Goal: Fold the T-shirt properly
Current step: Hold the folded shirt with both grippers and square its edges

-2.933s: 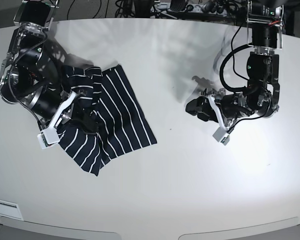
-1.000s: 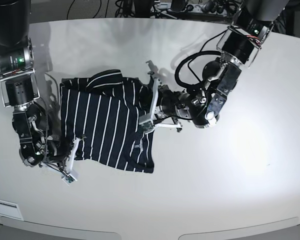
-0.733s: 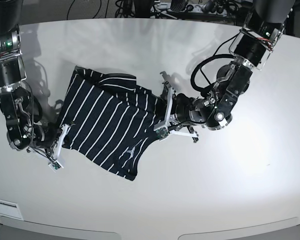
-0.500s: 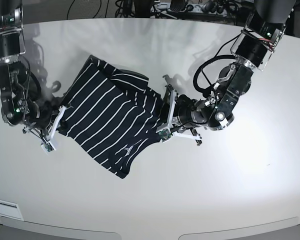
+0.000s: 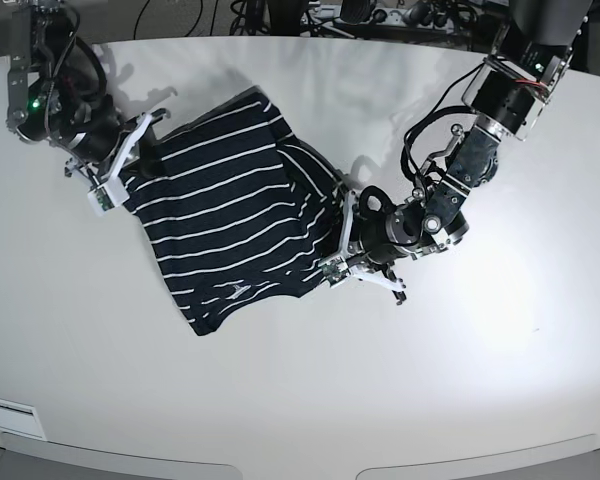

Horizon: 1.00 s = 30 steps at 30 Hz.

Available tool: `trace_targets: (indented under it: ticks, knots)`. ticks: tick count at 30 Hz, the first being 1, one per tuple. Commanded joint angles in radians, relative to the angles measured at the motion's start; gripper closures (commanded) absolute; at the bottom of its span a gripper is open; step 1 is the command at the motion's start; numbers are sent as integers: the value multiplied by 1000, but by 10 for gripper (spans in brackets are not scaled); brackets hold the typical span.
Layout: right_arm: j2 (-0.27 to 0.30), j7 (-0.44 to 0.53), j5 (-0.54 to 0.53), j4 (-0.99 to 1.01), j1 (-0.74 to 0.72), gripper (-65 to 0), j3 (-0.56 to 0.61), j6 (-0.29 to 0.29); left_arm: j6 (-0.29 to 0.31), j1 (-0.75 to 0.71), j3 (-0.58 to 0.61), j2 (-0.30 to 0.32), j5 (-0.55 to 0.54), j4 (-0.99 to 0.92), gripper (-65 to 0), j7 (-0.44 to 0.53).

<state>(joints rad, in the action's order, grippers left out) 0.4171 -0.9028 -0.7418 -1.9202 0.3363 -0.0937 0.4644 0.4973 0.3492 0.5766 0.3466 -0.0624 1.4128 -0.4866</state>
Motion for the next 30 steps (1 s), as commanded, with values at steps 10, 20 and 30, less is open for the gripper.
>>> trace_targets:
  ticks: [10, 20, 30]
  knots:
    - [-130, 19, -17, -135, 137, 0, -7, 33, -4, 18, -3, -1, 92, -143, 0, 303]
    - [-203, 19, -17, -135, 137, 0, -5, 64, 8, 123, -3, -47, 64, -143, 0, 329]
    - [-203, 99, -1, -230, 129, 0, -43, 208, 16, 176, -3, -23, -33, -102, 0, 176]
